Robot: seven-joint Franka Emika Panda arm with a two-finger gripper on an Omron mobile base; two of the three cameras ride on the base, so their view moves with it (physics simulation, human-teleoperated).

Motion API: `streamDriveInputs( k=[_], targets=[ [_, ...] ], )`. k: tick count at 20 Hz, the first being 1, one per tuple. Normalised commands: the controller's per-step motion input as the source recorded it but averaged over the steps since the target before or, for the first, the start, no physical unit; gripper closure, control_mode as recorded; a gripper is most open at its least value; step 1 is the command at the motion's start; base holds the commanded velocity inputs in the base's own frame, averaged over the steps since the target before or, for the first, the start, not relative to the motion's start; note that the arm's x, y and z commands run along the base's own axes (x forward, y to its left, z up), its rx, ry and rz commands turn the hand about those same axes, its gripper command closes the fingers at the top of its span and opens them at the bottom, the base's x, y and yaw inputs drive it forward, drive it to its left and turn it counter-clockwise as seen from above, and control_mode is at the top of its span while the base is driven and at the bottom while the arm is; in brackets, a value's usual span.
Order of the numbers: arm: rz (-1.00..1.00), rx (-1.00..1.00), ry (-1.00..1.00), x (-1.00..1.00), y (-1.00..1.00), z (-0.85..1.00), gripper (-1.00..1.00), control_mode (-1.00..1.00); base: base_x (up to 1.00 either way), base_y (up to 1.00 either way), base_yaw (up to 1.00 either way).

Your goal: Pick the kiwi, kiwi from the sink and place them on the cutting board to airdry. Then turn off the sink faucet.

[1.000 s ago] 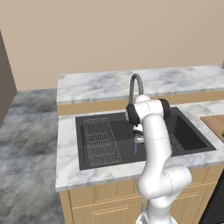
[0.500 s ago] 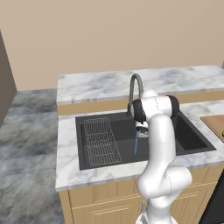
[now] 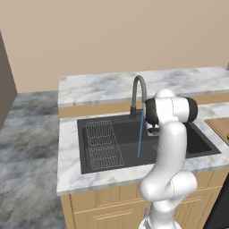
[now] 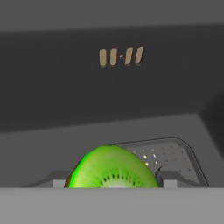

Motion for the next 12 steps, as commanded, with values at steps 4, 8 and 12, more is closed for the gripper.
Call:
streamDriveInputs(
  k=[4,8,12],
  targets=[
    [0.0,0.0,0.0,-0.37,-0.25,0.65,1.0,-1.0,0.0,0.0,0.0],
    [0.0,0.0,0.0,-0.4,-0.29,0.74,1.0,-1.0,0.0,0.0,0.0],
    [0.0,0.0,0.0,-0.38,-0.22,0.91,1.0,-1.0,0.0,0.0,0.0]
  ],
)
